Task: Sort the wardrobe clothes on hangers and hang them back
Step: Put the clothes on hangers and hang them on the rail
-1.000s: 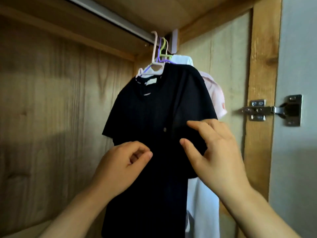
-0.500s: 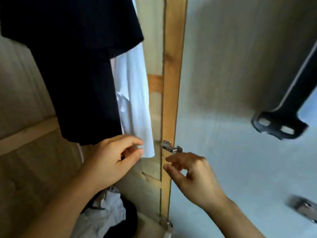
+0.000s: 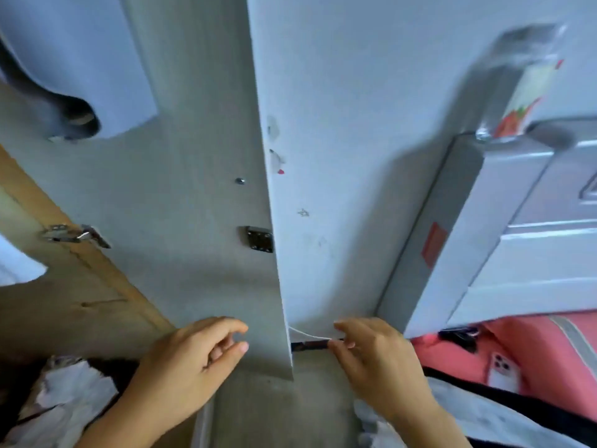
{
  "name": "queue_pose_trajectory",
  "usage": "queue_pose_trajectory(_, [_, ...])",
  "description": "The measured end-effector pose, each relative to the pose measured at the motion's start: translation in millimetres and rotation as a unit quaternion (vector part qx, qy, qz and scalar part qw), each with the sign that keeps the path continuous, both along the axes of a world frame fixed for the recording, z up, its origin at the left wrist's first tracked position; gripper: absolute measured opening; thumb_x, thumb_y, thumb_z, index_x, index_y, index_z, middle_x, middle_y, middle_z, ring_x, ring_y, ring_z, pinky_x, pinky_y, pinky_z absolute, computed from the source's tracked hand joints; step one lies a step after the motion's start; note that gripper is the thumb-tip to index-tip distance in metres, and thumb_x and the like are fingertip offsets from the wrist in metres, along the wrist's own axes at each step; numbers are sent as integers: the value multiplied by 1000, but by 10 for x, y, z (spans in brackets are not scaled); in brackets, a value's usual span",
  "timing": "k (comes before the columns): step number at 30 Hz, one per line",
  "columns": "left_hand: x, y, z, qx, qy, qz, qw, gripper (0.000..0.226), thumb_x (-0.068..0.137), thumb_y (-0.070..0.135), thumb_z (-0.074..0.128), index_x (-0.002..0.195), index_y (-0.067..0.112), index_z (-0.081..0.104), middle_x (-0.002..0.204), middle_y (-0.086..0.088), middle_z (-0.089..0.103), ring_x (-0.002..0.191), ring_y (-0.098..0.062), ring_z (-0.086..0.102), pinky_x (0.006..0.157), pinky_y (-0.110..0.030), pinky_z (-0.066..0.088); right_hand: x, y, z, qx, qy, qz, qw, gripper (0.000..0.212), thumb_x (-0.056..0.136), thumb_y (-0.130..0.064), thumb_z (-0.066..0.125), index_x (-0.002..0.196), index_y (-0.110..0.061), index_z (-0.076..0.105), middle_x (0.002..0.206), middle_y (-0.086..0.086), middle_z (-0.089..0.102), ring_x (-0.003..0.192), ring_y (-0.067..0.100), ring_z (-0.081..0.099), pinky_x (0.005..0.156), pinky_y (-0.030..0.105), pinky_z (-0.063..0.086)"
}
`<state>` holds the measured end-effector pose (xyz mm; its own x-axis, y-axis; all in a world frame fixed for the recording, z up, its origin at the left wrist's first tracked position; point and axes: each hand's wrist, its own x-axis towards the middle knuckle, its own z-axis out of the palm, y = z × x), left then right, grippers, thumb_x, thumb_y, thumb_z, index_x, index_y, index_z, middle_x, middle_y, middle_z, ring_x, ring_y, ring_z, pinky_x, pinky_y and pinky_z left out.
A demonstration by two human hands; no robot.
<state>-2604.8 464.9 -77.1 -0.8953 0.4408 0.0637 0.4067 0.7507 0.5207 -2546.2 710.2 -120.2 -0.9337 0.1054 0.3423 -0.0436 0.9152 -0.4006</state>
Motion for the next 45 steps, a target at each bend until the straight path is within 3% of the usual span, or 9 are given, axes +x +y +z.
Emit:
queue_pose_trajectory(5, [75, 1046, -137, -28, -21, -126, 991, 21, 75, 54, 62, 93, 44, 65, 86, 33, 59, 72, 9, 56, 66, -4, 41, 586, 752, -134, 2, -25, -127, 992, 20, 71, -40, 57, 79, -27, 71, 61, -14, 61, 55, 8, 59, 47, 18, 43])
queue_pose_trajectory(9, [13, 1841, -165, -61, -27, -238, 969, 36, 77, 67, 45, 98, 43, 63, 80, 28, 61, 74, 5, 59, 60, -11, 47, 979, 1207, -178, -17, -45, -237, 970, 28, 75, -43, 47, 80, -28, 69, 60, -13, 60, 58, 9, 59, 47, 19, 42])
queue_pose_trajectory(16, [-17, 3129, -264, -97, -20, -387, 917, 15, 83, 42, 65, 98, 43, 64, 76, 25, 61, 82, 6, 56, 58, -9, 45, 1573, 1800, -205, -47, -63, -412, 908, 23, 75, -40, 53, 82, -26, 70, 58, -12, 59, 58, 6, 58, 48, 19, 48])
queue_pose_trajectory(21, [102, 4071, -431, -118, -21, -529, 840, 21, 88, 47, 55, 108, 43, 59, 88, 29, 58, 80, 5, 56, 64, -10, 41, 2003, 2062, -250, -93, -78, -538, 834, 20, 72, -37, 62, 87, -27, 71, 67, -17, 60, 66, 7, 60, 53, 8, 30])
queue_pose_trajectory(25, [374, 4824, -483, -130, -9, -616, 777, 18, 89, 47, 53, 106, 42, 59, 96, 23, 61, 81, 2, 57, 68, -11, 42, 2380, 2209, -304, -91, -66, -637, 763, 19, 69, -36, 66, 85, -27, 70, 70, -19, 60, 65, 7, 59, 53, 6, 26])
queue_pose_trajectory(32, [1193, 5549, -644, -133, -14, -704, 698, 19, 89, 44, 57, 107, 40, 61, 92, 22, 62, 80, 5, 55, 71, -12, 42, 3183, 2236, -419, -103, -58, -744, 658, 23, 72, -32, 65, 90, -18, 72, 79, -9, 67, 77, 19, 66, 58, 27, 48])
queue_pose_trajectory(35, [1616, 5781, -767, -132, -26, -721, 680, 23, 88, 49, 54, 106, 38, 63, 89, 21, 63, 77, 5, 54, 68, -13, 42, 3596, 2318, -516, -112, -56, -771, 625, 19, 76, -22, 76, 92, -14, 72, 82, -5, 67, 78, 24, 65, 59, 28, 45])
queue_pose_trajectory(38, [2026, 5973, -868, -154, -16, -732, 663, 21, 91, 46, 52, 108, 39, 60, 90, 22, 60, 76, 6, 52, 63, -10, 37, 3988, 2498, -681, -142, -62, -782, 603, 22, 79, -20, 75, 99, -13, 71, 90, -1, 67, 88, 24, 61, 66, 28, 39])
queue_pose_trajectory(45, [2661, 6319, -1192, -207, -37, -683, 700, 17, 90, 44, 54, 105, 40, 61, 83, 24, 58, 76, 7, 53, 63, -8, 36, 4807, 3134, -1283, -222, -98, -767, 593, 28, 90, -30, 60, 115, -18, 64, 107, -2, 63, 101, 19, 53, 76, 28, 38])
